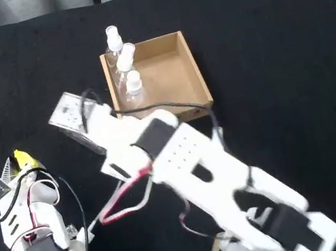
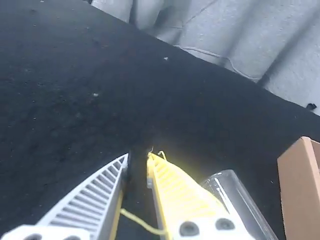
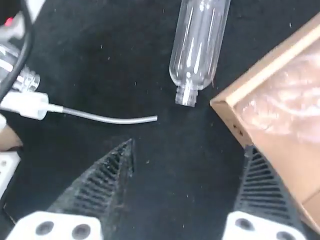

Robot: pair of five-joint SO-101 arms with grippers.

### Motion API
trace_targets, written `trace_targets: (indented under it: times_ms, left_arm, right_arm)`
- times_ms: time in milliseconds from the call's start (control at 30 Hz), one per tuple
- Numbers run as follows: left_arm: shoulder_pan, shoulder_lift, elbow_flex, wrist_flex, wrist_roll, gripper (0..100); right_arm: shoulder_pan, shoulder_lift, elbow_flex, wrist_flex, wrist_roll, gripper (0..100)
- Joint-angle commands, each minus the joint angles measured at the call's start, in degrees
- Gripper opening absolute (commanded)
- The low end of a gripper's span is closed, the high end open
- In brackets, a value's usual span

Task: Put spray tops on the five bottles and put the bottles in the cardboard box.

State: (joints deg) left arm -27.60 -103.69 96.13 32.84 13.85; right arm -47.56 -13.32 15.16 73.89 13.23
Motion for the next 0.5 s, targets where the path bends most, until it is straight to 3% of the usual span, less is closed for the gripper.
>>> trace_targets:
  times_ms: [0, 467]
  left_arm:
    - [-1.6, -0.6, 1.3, -2.5, -0.1, 5]
    - [-2.0, -0.6, 1.3, -2.5, -0.1, 5]
  right_arm:
    - [-1.1, 5.2, -8.5, -1.7, 0.7, 29.0]
    - [-1.1, 25.7, -26.6, -1.6, 0.8, 29.1]
